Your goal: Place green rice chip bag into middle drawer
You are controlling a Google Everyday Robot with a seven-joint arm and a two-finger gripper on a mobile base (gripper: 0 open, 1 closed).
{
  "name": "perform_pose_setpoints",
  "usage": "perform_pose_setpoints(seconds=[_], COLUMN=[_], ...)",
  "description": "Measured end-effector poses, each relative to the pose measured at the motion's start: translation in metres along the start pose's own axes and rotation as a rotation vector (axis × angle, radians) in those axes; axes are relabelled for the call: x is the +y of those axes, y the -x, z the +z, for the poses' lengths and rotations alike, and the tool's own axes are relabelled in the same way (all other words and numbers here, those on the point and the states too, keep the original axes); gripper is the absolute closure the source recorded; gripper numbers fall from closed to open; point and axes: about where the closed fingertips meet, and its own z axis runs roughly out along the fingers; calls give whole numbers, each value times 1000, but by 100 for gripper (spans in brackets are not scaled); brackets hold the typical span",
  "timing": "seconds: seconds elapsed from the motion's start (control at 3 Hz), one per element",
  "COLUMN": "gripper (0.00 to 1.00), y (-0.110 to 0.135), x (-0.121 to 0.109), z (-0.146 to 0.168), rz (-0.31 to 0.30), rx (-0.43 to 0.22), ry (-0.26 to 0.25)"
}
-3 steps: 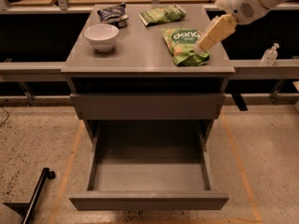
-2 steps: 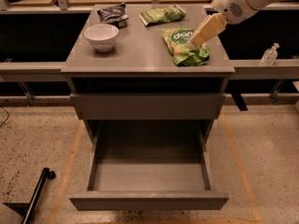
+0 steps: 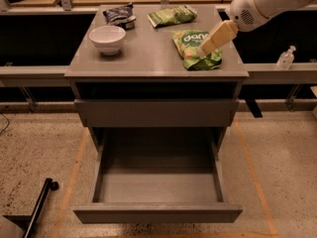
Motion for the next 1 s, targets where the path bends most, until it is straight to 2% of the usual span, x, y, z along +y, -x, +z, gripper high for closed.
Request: perform_pose_setpoints(seconds=[0.67,1.0], gripper=[0,0], y=[-22,-34], x=[-40,-56], z=[45,72], rz=[93,135], rx=[25,32], ry=[-65,-62])
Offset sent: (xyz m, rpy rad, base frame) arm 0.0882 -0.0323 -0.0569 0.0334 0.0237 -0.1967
